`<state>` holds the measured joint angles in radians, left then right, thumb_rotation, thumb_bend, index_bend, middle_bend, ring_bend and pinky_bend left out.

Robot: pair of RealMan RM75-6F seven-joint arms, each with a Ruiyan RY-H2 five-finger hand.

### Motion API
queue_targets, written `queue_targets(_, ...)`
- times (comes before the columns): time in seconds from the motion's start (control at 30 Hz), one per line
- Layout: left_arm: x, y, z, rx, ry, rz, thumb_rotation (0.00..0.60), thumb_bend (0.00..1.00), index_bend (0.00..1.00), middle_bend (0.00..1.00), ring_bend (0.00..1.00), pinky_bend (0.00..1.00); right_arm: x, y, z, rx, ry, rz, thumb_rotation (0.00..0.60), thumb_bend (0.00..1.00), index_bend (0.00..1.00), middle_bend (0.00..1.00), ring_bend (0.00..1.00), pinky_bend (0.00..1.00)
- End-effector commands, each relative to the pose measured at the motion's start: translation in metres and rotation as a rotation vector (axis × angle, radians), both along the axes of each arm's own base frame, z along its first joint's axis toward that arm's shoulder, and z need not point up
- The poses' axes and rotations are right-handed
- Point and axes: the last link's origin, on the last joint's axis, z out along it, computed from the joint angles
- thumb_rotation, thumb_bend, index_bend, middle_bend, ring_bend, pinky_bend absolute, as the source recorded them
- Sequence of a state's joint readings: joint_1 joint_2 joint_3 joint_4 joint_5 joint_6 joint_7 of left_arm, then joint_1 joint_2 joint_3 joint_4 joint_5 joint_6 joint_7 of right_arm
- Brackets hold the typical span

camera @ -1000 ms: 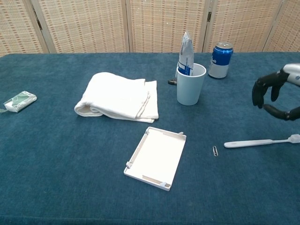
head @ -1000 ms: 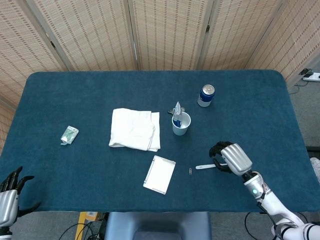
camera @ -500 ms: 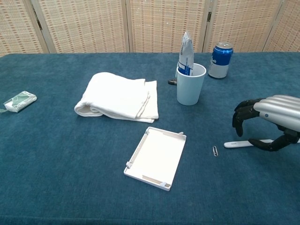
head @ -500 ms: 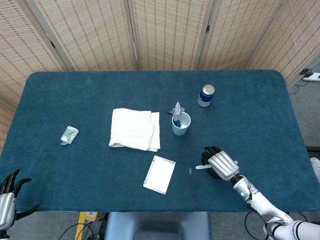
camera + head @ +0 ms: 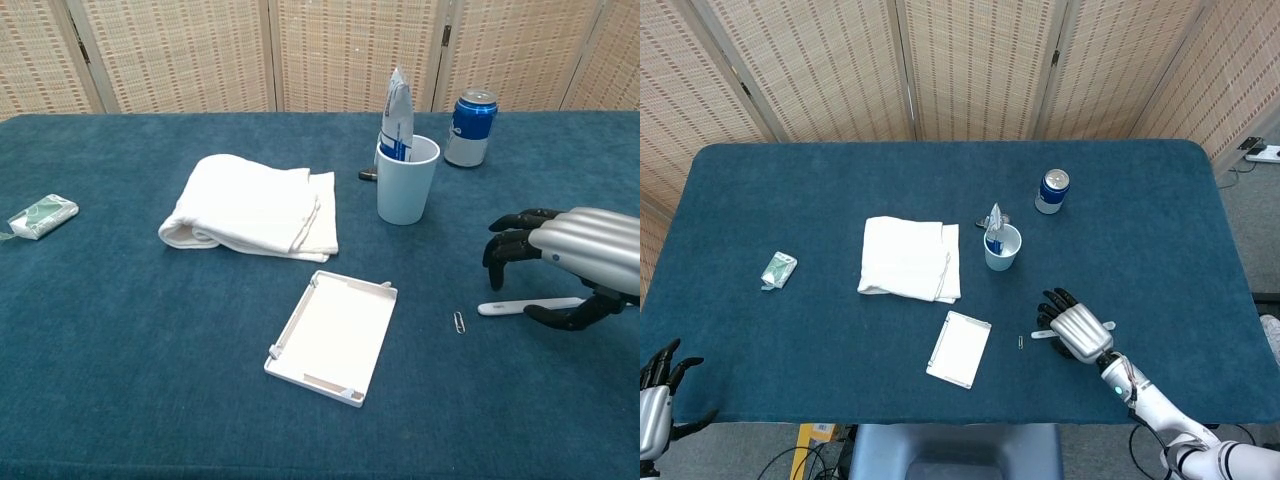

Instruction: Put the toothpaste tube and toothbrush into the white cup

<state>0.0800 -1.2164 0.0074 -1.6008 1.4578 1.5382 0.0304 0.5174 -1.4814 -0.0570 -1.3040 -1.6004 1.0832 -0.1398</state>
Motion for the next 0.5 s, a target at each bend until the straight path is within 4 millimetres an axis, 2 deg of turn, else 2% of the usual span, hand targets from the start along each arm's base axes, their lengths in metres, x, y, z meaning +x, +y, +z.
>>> queue_targets(0.03, -0.0001, 0.0003, -0.0003, 0.000, -0.001, -0.001, 0.600, 0.14, 0.29, 0.05, 0.02, 0.15, 0.0003, -0.0006, -0.0027, 0.001, 0.013, 0.003, 0.600, 0.34, 0.40, 0.25, 0.07, 0.11)
queue_targets(0.5, -0.0026, -0.0004, -0.0009, -0.001, -0.004, 0.003, 0.600, 0.14, 0.29, 0.05, 0.02, 0.15, 0.0022, -0.0029, -0.0120, 0.019, 0.048, 0.014, 0.600, 0.42, 0.40, 0.24, 0.07, 0.11)
